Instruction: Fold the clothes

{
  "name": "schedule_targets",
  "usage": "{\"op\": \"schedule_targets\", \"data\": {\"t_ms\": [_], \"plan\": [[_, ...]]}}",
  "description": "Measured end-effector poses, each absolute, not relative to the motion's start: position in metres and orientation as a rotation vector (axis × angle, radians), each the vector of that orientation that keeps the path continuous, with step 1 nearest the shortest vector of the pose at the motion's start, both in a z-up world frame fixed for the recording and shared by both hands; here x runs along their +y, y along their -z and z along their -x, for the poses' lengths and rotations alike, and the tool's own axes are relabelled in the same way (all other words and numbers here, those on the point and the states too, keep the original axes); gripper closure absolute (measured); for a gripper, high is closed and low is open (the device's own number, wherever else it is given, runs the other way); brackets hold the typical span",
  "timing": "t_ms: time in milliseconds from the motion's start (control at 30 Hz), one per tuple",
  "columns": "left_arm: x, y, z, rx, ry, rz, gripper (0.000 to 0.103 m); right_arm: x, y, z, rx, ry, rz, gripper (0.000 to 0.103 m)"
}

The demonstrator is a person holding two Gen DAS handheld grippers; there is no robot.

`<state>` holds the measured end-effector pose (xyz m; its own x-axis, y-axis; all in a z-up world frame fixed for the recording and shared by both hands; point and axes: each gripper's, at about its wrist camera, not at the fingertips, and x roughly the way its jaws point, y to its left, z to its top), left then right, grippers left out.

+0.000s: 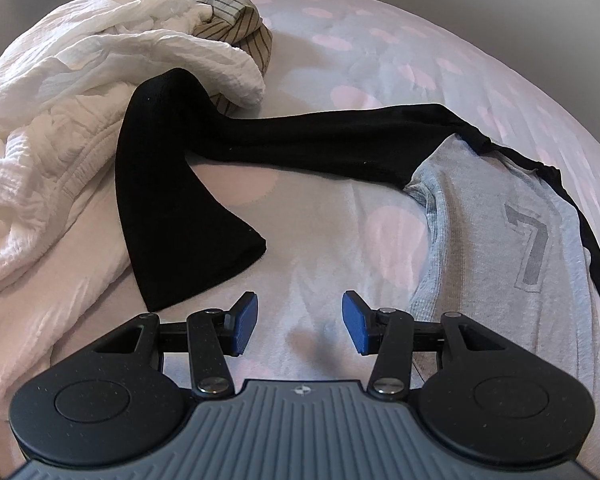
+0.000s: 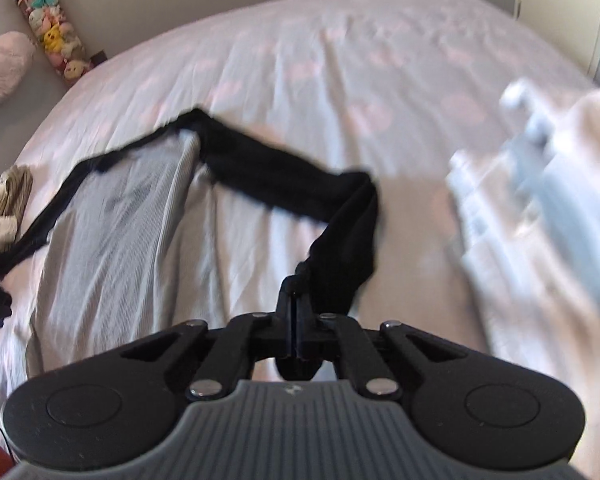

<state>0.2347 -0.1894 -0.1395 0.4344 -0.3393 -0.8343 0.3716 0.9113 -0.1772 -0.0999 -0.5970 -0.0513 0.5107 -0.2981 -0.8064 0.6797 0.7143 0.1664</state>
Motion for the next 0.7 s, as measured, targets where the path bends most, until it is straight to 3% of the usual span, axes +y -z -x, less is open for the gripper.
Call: {"op": "schedule_targets", "data": {"t_ms": [233,700], "plan": [[-0.19,0.14,-0.236,1.036,0.443,-0.031,0.058,-0.642,0.003,0.114,0.84,0.784,-0.368,0.1],[-0.196,0.14,-0.235,1.027,0.45,-0.086,0.056,-0.668,0.089,0.095,1.047,0.809,-0.315,0.1]]}}
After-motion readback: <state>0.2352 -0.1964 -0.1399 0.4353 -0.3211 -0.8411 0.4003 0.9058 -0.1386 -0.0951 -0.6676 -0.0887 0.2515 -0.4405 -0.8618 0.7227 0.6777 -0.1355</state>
